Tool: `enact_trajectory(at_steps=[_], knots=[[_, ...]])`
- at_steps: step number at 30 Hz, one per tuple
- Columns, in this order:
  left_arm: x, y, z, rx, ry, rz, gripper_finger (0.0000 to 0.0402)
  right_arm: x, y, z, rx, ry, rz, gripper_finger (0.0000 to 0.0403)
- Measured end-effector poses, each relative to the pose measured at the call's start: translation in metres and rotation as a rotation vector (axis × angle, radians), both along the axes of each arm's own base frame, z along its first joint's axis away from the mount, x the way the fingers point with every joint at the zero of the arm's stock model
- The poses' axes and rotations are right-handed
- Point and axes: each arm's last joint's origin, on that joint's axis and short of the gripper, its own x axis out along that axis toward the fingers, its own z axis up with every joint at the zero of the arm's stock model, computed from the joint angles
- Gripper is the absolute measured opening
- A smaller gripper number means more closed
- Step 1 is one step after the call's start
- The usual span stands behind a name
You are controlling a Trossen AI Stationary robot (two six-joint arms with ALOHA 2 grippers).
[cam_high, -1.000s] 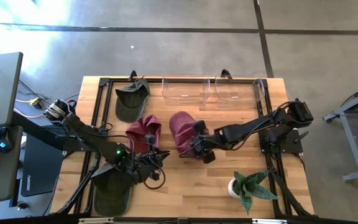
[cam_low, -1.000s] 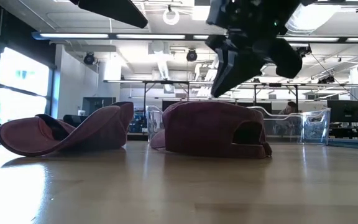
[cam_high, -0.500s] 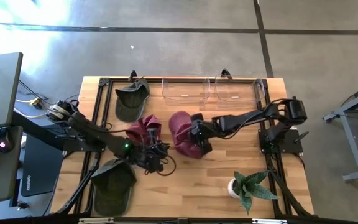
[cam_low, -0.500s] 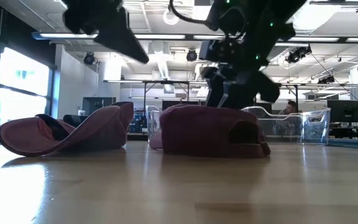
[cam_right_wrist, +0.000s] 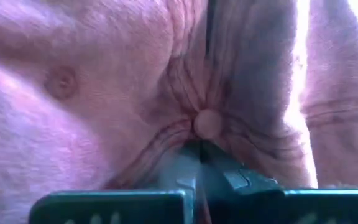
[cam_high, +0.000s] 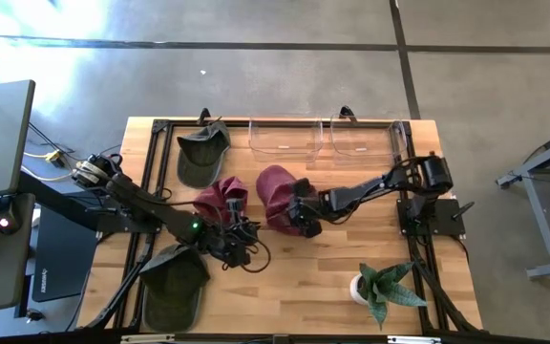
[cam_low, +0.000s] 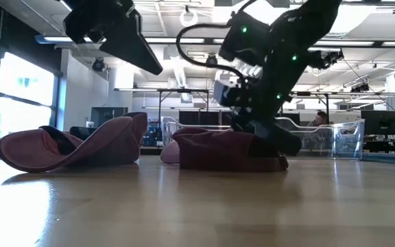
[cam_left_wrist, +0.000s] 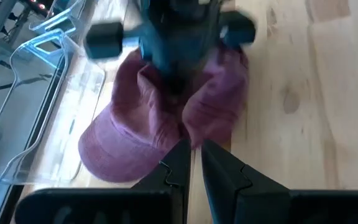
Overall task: Pick & Place hat
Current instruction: Put the right red cap into the left transparent bin
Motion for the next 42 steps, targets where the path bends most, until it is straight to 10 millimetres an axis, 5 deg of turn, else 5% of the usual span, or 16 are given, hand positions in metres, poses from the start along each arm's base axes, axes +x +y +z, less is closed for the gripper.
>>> enact_trajectory(at_steps=[12, 18, 25, 29, 34, 38, 42], knots=[[-0.001, 0.001, 0.0, 0.013, -0.012, 0.033, 0.0035, -0.039, 0.048, 0.089, 0.2, -0.209, 0.044, 0.0017], [-0.001, 0.001, 0.0, 0.005, -0.006, 0.026, 0.0035, -0.039, 0.057, 0.075, 0.257, -0.118, 0.113, 0.0092], [-0.001, 0.001, 0.0, 0.005, -0.004, 0.026, 0.0035, -0.032, 0.065, 0.04, -0.044, 0.01, 0.177, 0.0215], [-0.001, 0.001, -0.001, 0.004, 0.002, 0.023, 0.0035, -0.029, 0.065, 0.024, -0.176, 0.053, 0.138, 0.0248], [-0.001, 0.001, -0.001, 0.004, 0.001, 0.023, 0.0035, -0.023, 0.062, 0.002, -0.314, 0.08, 0.07, 0.0209], [-0.001, 0.001, -0.001, 0.005, 0.001, 0.024, 0.0035, -0.016, 0.061, -0.005, -0.401, 0.024, 0.01, 0.0108], [-0.002, 0.001, 0.001, 0.049, -0.034, 0.073, 0.0035, -0.017, 0.069, 0.009, -0.536, -0.061, -0.037, 0.0013]])
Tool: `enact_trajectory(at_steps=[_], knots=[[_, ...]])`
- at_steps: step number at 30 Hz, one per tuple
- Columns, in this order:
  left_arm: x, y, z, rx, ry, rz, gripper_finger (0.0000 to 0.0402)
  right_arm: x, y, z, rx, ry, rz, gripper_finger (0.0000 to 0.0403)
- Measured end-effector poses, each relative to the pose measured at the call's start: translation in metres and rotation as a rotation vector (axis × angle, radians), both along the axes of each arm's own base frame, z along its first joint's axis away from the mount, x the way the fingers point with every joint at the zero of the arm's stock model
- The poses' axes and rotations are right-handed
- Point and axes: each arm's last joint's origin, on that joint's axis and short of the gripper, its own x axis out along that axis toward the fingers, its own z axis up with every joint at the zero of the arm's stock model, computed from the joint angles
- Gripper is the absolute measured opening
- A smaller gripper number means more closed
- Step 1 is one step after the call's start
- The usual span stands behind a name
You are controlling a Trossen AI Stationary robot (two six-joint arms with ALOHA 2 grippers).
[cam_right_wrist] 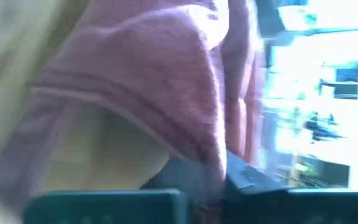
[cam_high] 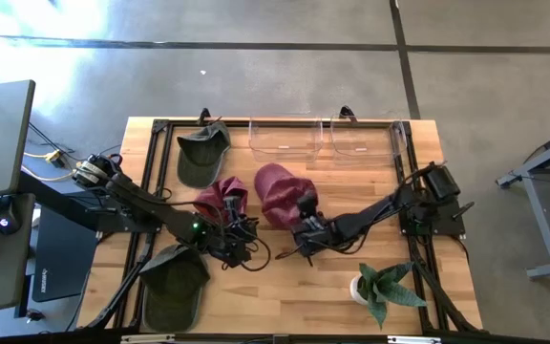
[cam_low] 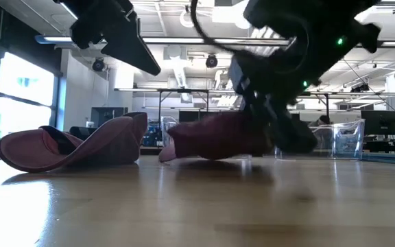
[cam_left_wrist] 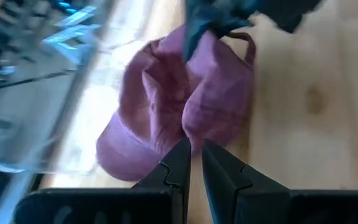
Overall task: Pick & Place hat
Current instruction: Put the right red cap into the left transparent bin
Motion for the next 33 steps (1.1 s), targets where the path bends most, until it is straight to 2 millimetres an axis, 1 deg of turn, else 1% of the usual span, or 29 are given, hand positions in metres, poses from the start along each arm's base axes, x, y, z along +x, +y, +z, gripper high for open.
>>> enact_trajectory(at_steps=[2, 4, 6, 8, 10, 12, 13, 15, 16, 18, 20, 23, 27, 29, 30, 31, 33], knots=[[-0.004, -0.003, 0.005, 0.044, -0.029, 0.046, 0.0035, -0.003, 0.008, 0.019, -0.046, -0.08, -0.015, 0.0023], [-0.011, -0.009, 0.018, 0.075, -0.071, 0.074, 0.0035, -0.007, 0.019, 0.045, -0.028, -0.154, 0.009, 0.0029], [-0.016, -0.015, 0.032, 0.069, -0.122, 0.09, 0.0035, -0.013, 0.033, 0.079, 0.046, -0.24, 0.074, 0.002], [-0.022, -0.021, 0.039, 0.065, -0.138, 0.085, 0.0035, -0.021, 0.046, 0.114, 0.142, -0.331, 0.148, 0.0007], [-0.023, -0.028, 0.045, 0.045, -0.162, 0.07, 0.0035, -0.03, 0.053, 0.15, 0.238, -0.432, 0.192, 0.0007], [-0.026, -0.034, 0.049, 0.04, -0.172, 0.051, 0.0035, -0.04, 0.053, 0.182, 0.368, -0.515, 0.219, 0.0012], [-0.027, -0.036, 0.05, 0.038, -0.173, 0.041, 0.0035, -0.045, 0.051, 0.194, 0.457, -0.531, 0.24, 0.0013], [-0.028, -0.039, 0.051, 0.033, -0.175, 0.028, 0.0035, -0.052, 0.042, 0.214, 0.658, -0.545, 0.251, 0.0009], [-0.029, -0.04, 0.051, 0.031, -0.172, 0.022, 0.0035, -0.055, 0.035, 0.219, 0.742, -0.541, 0.231, 0.0006], [-0.029, -0.04, 0.05, 0.025, -0.157, 0.015, 0.0035, -0.055, 0.016, 0.217, 0.825, -0.497, 0.146, 0.0005], [-0.029, -0.039, 0.049, 0.018, -0.148, 0.014, 0.0035, -0.051, -0.005, 0.201, 0.857, -0.453, 0.012, 0.0008], [-0.031, -0.038, 0.048, 0.027, -0.14, 0.025, 0.0035, -0.04, -0.039, 0.156, 0.884, -0.379, -0.169, 0.0012], [-0.031, -0.038, 0.048, 0.027, -0.14, 0.025, 0.0035, -0.03, -0.078, 0.09, 0.903, -0.353, -0.272, 0.0015], [-0.031, -0.038, 0.048, 0.026, -0.14, 0.025, 0.0035, -0.03, -0.097, 0.062, 0.906, -0.329, -0.307, 0.0024], [-0.031, -0.038, 0.048, 0.026, -0.14, 0.025, 0.0035, -0.032, -0.105, 0.051, 0.909, -0.309, -0.329, 0.0033], [-0.031, -0.038, 0.048, 0.026, -0.14, 0.025, 0.0035, -0.033, -0.112, 0.044, 0.908, -0.305, -0.351, 0.0044], [-0.03, -0.038, 0.048, 0.026, -0.14, 0.025, 0.0035, -0.034, -0.123, 0.038, 0.907, -0.307, -0.389, 0.0073]])
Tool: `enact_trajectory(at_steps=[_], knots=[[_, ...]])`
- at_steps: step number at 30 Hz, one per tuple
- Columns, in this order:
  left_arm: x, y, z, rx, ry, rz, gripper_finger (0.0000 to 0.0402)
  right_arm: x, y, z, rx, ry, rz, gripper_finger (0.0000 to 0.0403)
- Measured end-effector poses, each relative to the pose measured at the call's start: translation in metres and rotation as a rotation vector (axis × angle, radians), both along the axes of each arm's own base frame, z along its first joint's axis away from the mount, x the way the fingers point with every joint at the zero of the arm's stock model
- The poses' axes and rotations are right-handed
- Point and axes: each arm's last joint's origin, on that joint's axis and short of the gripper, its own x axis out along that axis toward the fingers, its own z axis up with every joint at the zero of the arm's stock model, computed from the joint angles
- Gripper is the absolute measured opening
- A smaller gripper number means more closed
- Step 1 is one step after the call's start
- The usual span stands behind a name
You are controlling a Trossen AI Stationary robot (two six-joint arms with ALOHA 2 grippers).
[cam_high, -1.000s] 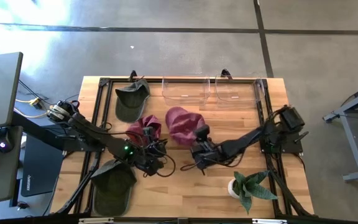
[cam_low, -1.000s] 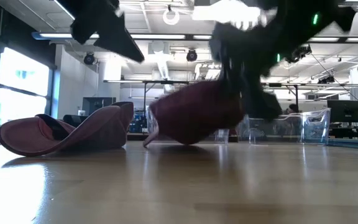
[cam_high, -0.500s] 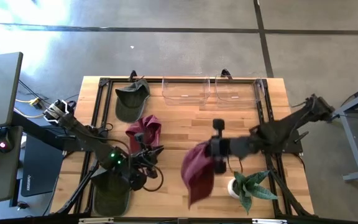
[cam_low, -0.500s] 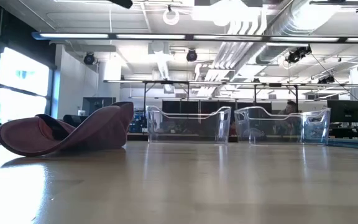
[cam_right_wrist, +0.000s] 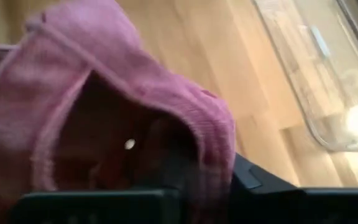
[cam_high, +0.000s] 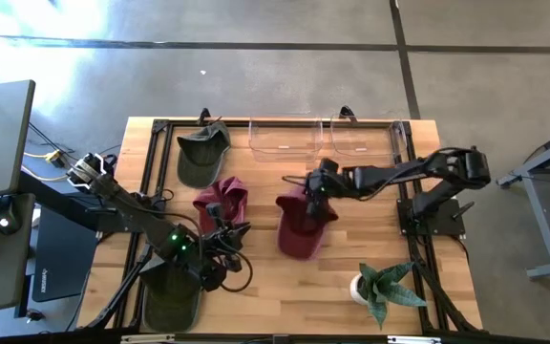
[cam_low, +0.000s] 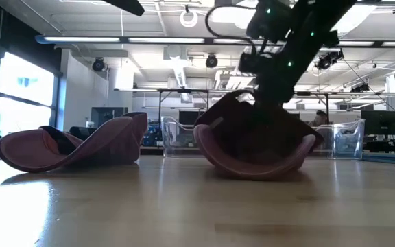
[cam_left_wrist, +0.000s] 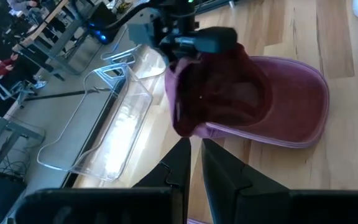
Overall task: Pick & Place hat
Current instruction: Put the right red cap into the left transparent bin
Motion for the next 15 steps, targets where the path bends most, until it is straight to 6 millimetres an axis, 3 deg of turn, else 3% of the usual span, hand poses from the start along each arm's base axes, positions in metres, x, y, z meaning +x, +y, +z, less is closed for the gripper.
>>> enact_trajectory(at_steps=[3, 7, 11, 15], knots=[[0.0, 0.0, 0.0, 0.0, 0.0, 0.0, 0.0035, -0.005, -0.01, 0.002, -0.029, 0.056, -0.068, 0.0123], [0.0, 0.0, 0.0, -0.009, -0.001, 0.0, 0.0035, -0.005, -0.012, 0.033, -0.145, 0.082, -0.182, 0.018], [0.004, 0.004, -0.002, -0.045, 0.008, 0.01, 0.0035, -0.006, 0.002, 0.063, -0.208, 0.106, -0.228, 0.0204], [0.008, 0.012, -0.008, -0.089, 0.029, 0.024, 0.0035, -0.003, 0.028, 0.075, -0.123, 0.058, -0.106, 0.0202]])
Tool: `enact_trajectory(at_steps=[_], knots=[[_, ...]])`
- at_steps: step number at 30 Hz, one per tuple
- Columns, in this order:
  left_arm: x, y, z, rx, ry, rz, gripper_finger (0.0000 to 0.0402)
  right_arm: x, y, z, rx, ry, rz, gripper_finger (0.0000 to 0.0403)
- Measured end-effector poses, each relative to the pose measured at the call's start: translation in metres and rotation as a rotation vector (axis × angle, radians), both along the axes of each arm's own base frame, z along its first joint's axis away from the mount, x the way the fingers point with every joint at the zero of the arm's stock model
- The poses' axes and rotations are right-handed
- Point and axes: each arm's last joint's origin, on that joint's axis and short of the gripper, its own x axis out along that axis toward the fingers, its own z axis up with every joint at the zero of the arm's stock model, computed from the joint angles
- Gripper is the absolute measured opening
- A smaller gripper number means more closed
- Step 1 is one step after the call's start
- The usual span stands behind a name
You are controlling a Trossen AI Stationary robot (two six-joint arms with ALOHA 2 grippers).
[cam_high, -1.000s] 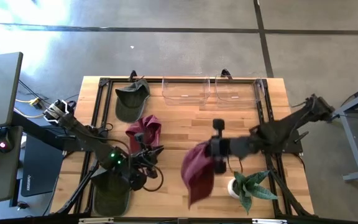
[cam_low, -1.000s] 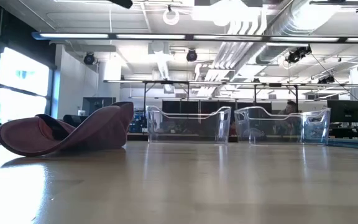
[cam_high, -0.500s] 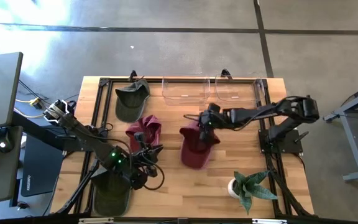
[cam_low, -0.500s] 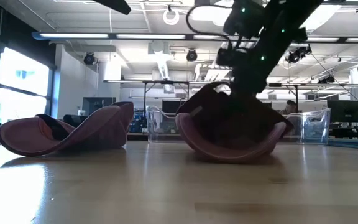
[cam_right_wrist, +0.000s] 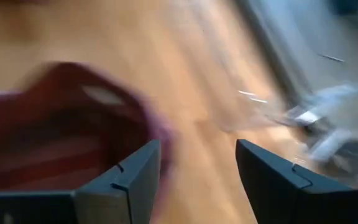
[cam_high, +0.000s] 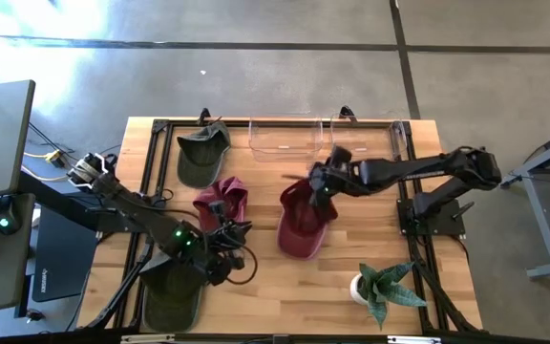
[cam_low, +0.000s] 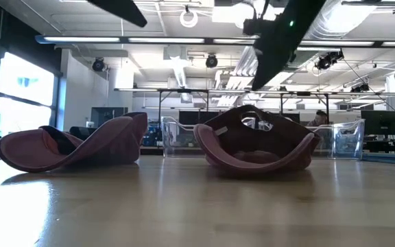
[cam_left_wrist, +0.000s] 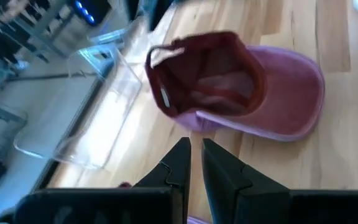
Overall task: Pick & Place hat
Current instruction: Put the right red cap into the left transparent bin
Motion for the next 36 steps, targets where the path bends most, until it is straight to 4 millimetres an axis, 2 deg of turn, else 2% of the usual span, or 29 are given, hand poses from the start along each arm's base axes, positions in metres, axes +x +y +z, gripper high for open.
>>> enact_trajectory(at_steps=[2, 5, 7, 11, 14, 17, 22, 24, 27, 32, 36], knots=[[0.002, 0.007, -0.008, -0.004, 0.017, 0.017, 0.0035, 0.004, 0.017, -0.008, 0.095, -0.035, 0.107, 0.0193], [0.006, 0.021, -0.018, -0.017, 0.035, 0.063, 0.0035, 0.01, 0.041, -0.032, 0.209, -0.06, 0.248, 0.0166], [0.01, 0.03, -0.023, -0.046, 0.037, 0.09, 0.0035, 0.015, 0.049, -0.049, 0.218, -0.048, 0.257, 0.0138], [0.018, 0.044, -0.027, -0.12, 0.043, 0.104, 0.0035, 0.027, 0.038, -0.087, 0.131, 0.045, 0.142, 0.0067], [0.022, 0.051, -0.027, -0.16, 0.045, 0.107, 0.0035, 0.034, 0.029, -0.117, 0.183, 0.169, 0.192, 0.0017], [0.025, 0.057, -0.027, -0.17, 0.033, 0.125, 0.0035, 0.038, 0.028, -0.128, 0.248, 0.205, 0.251, 0.001], [0.04, 0.071, -0.032, -0.167, 0.018, 0.134, 0.0035, 0.031, 0.034, -0.12, 0.172, 0.212, 0.213, 0.0031], [0.048, 0.079, -0.033, -0.172, 0.017, 0.118, 0.0035, 0.024, 0.042, -0.108, 0.131, 0.199, 0.222, 0.0029], [0.052, 0.087, -0.039, -0.153, 0.046, 0.125, 0.0035, 0.016, 0.061, -0.079, 0.075, 0.11, 0.234, 0.002], [0.065, 0.097, -0.031, -0.151, -0.038, 0.069, 0.0035, -0.01, 0.084, -0.045, -0.027, 0.011, 0.187, 0.0008], [0.079, 0.113, -0.025, -0.169, -0.1, -0.036, 0.0035, -0.029, 0.088, -0.034, -0.104, 0.015, 0.107, 0.0039]])
